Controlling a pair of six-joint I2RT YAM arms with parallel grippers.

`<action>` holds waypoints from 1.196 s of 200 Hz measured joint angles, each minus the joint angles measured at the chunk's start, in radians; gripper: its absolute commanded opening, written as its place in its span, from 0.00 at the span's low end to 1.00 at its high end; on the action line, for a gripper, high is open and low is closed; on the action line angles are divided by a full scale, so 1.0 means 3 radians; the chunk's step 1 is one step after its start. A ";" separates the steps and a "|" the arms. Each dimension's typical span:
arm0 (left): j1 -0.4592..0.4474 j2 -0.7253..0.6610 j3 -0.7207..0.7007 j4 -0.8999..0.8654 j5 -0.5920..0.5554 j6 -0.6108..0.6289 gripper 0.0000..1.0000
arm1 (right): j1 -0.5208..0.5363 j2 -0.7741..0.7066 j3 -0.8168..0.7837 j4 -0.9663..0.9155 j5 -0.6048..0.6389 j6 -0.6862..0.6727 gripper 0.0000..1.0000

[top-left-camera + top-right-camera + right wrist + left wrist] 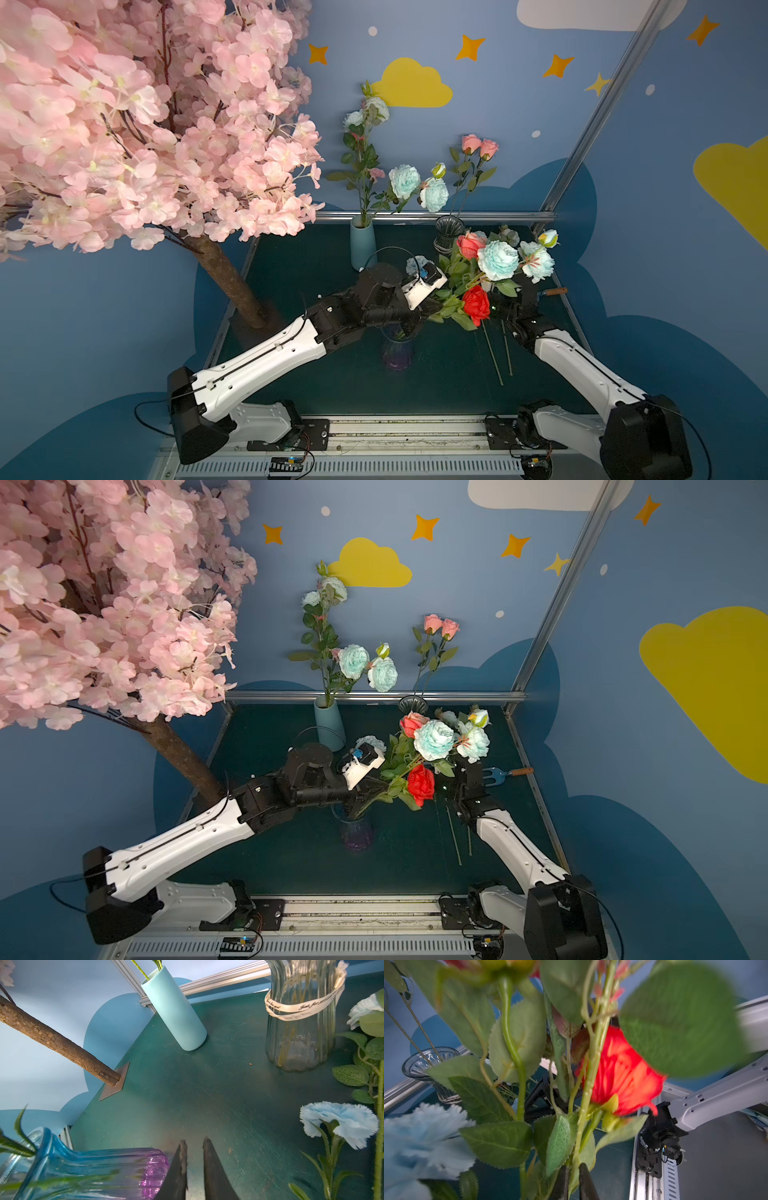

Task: Pick out blue flowers from the vase
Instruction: Pick up the flower from the vase.

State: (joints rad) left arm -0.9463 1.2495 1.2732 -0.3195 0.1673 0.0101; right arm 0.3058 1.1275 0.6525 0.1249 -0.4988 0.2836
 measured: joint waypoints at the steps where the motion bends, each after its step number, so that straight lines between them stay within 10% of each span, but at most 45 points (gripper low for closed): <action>1: 0.0000 -0.0008 0.0005 0.0000 0.0000 0.0003 0.09 | 0.0000 -0.0001 0.0000 0.0000 0.0000 0.0000 0.17; 35: -0.0005 -0.0170 0.0090 0.0062 -0.0041 0.0018 0.09 | 0.0000 -0.0081 -0.0008 -0.0013 0.0004 -0.0001 0.18; 70: -0.0008 -0.0188 0.0086 0.0046 -0.0046 0.0014 0.33 | 0.0000 -0.0158 -0.0008 -0.0066 0.0025 -0.0015 0.18; 239: -0.0013 0.0161 -0.0251 -0.0103 -0.0235 0.0036 0.19 | -0.0004 -0.0100 -0.0008 -0.0083 0.0025 -0.0024 0.16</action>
State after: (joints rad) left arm -0.9501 1.2980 1.1980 -0.3504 0.0967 0.0208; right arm 0.3046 1.0973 0.6502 0.1001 -0.4911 0.2764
